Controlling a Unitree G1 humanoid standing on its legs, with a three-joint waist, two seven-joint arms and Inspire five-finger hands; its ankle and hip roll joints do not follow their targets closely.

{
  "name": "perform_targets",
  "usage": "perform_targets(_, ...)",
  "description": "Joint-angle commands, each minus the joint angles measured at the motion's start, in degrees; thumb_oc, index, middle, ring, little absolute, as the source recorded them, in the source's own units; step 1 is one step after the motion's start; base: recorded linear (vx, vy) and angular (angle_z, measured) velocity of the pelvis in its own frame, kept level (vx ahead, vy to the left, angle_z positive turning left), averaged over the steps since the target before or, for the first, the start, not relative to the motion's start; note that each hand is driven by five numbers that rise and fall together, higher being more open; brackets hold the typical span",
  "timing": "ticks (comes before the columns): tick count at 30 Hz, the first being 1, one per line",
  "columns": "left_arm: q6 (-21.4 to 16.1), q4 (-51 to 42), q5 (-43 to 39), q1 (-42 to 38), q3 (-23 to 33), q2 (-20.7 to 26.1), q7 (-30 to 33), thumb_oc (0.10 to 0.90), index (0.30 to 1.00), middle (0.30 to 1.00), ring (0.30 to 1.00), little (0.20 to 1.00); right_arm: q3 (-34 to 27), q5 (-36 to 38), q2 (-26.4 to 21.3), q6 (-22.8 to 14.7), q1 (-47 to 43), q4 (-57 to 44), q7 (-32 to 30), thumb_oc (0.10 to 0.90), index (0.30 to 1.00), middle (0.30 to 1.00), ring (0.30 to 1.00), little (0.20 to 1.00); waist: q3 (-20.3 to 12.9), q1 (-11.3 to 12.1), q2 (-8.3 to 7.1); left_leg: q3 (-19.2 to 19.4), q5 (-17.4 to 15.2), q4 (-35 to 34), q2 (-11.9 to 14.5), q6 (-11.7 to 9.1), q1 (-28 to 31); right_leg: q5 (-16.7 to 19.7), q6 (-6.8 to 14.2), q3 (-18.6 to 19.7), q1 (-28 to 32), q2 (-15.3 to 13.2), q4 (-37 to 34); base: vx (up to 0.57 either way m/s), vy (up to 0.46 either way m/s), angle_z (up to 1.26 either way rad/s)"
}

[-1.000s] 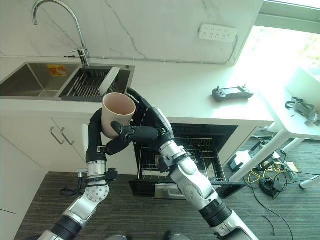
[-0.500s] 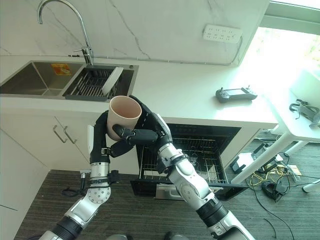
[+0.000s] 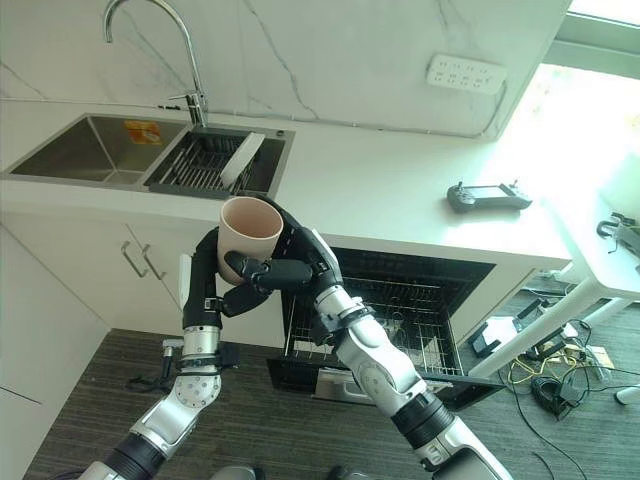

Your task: Place the dishes in the dishwasher.

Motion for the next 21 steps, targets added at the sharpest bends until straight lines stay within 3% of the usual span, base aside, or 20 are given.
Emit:
perform_targets(1,-6.3,-3.5,1.9,-6.8,-6.0,-0.1,-4.0,0.4,0.3,0.3,0.3,0.3,0.0,-3.1,5.0,-6.9,-13.6,-2.1,2.1,0.4,0.3,0.3,0.3,0.3,-1.6,0.0,-1.15,1.1,-2.2,0.1,1.0,0.9,1.0,-4.8,4.9,4.8,7.2,-1.8,-3.1,0.0,0.0,0.0)
perform_targets(12,-4.5,-2.8,3.5,-7.3,-7.1,0.6,-4.9,0.4,0.3,0.3,0.3,0.3,1.0,-5.1,5.0,-8.4,-14.6,-1.7,1.8,0.4,0.3,0.3,0.3,0.3,-1.6,0.2,-0.88,0.8,-2.1,0.1,0.8,1.1,1.0,-4.9,4.7,5.0,7.3,-1.7,-3.1,0.0,0.0,0.0)
perform_targets(13,-4.5,-2.6,3.8,-7.4,-7.2,0.7,-4.8,0.452,0.378,0.378,0.378,0.378,1.0,-5.0,5.1,-8.3,-14.7,-1.9,1.8,0.4,0.3,0.3,0.3,0.3,-1.6,0.2,-0.86,0.8,-2.2,0.1,0.8,1.1,1.0,-4.9,4.7,5.0,7.3,-1.7,-3.1,0.0,0.0,0.0)
perform_targets(14,-4.4,-2.5,4.1,-7.5,-7.2,0.7,-4.6,0.577,0.566,0.566,0.566,0.566,1.1,-4.9,5.2,-8.3,-14.7,-1.8,1.7,0.4,0.3,0.3,0.3,0.3,-1.5,0.2,-0.83,0.8,-2.2,0.1,0.8,1.1,1.0,-4.9,4.7,5.0,7.3,-1.7,-3.1,0.0,0.0,0.0)
perform_targets(15,-4.4,-2.4,4.4,-7.5,-7.2,0.7,-4.6,0.74,0.811,0.811,0.811,0.811,1.1,-4.7,5.2,-8.4,-14.7,-1.8,1.6,0.4,0.3,0.3,0.3,0.3,-1.5,0.2,-0.83,0.8,-2.2,0.1,0.8,1.1,1.0,-4.9,4.7,5.0,7.3,-1.7,-3.1,0.0,0.0,0.0)
perform_targets(16,-4.7,-2.4,5.0,-7.7,-7.2,0.8,-4.4,0.8,0.9,0.9,0.9,0.9,1.1,-4.2,5.6,-9.2,-14.7,-1.6,-0.1,0.4,0.3,0.3,0.3,0.3,-1.6,0.2,-0.75,0.8,-2.2,0.1,0.8,1.1,1.1,-4.9,4.6,5.0,7.4,-1.7,-3.1,0.0,0.0,0.0)
perform_targets(21,-3.7,-2.9,6.9,-8.1,-7.3,1.3,-3.5,0.8,0.9,0.9,0.9,0.9,-1.0,-3.2,6.0,-14.0,-14.1,-0.4,-6.2,0.4,0.3,0.3,0.3,0.3,-1.6,-0.1,-0.56,1.0,-2.0,0.1,1.1,1.0,1.1,-4.8,4.6,4.9,7.5,-1.7,-3.1,0.0,0.0,0.0)
